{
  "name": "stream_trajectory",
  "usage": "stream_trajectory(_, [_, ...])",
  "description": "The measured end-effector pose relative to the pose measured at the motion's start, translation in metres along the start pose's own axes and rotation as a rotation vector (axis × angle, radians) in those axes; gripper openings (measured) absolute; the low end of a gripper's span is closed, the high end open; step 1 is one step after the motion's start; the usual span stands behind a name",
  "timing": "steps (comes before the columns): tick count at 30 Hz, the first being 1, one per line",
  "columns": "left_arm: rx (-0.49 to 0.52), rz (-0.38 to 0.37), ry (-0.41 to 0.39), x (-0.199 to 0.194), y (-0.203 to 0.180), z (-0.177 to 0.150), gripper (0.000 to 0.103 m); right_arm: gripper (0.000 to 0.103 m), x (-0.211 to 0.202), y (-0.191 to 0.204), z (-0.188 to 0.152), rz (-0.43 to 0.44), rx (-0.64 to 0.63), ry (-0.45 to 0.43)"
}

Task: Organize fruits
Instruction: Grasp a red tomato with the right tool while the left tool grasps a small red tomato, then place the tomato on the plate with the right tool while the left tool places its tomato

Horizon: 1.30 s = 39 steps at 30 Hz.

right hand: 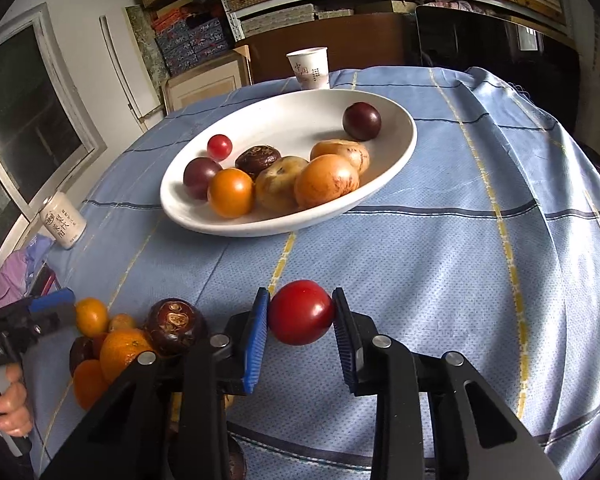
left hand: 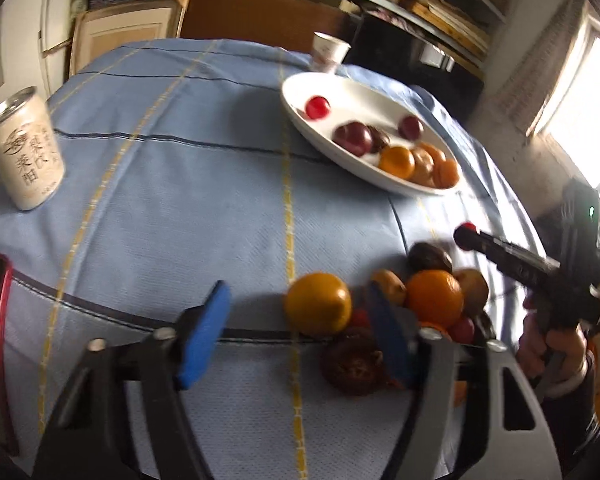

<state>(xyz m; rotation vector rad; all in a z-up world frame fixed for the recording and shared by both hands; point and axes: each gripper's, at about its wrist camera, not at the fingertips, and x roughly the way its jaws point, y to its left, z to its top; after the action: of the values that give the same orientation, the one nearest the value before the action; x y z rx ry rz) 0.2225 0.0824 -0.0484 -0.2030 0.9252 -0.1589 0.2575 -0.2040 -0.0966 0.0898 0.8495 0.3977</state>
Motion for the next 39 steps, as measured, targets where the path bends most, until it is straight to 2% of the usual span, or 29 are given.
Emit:
stream_trajectory(2, [0.025, 0.007, 0.008, 0.003, -0.005, -0.002, 0.053, 0.032, -0.001, 0.002, 0.0, -0.001, -0.009, -0.003])
stream_trajectory(9, [0.06, 0.021, 0.01, 0.011, -0.013, -0.003, 0.047, 0.032, -0.006, 0.008, 0.0, -0.013, -0.042, -0.023])
stream_trajectory(12, [0.073, 0.007, 0.011, 0.011, -0.016, -0.003, 0.039, 0.032, -0.007, 0.008, 0.001, -0.01, -0.042, -0.026])
stream_trajectory(17, [0.109, 0.02, -0.003, 0.01, -0.022, -0.006, 0.038, 0.032, -0.008, 0.007, 0.001, -0.008, -0.039, -0.029])
stream_trajectory(24, [0.097, 0.011, -0.035, 0.003, -0.019, -0.005, 0.037, 0.032, -0.011, 0.007, 0.001, -0.008, -0.036, -0.046])
stream_trajectory(32, [0.082, -0.03, -0.131, -0.02, -0.021, -0.002, 0.037, 0.032, -0.019, 0.011, 0.002, -0.008, -0.061, -0.088])
stream_trajectory(39, [0.065, -0.077, -0.139, -0.023, -0.025, 0.009, 0.037, 0.032, -0.028, 0.017, 0.008, -0.004, -0.083, -0.148])
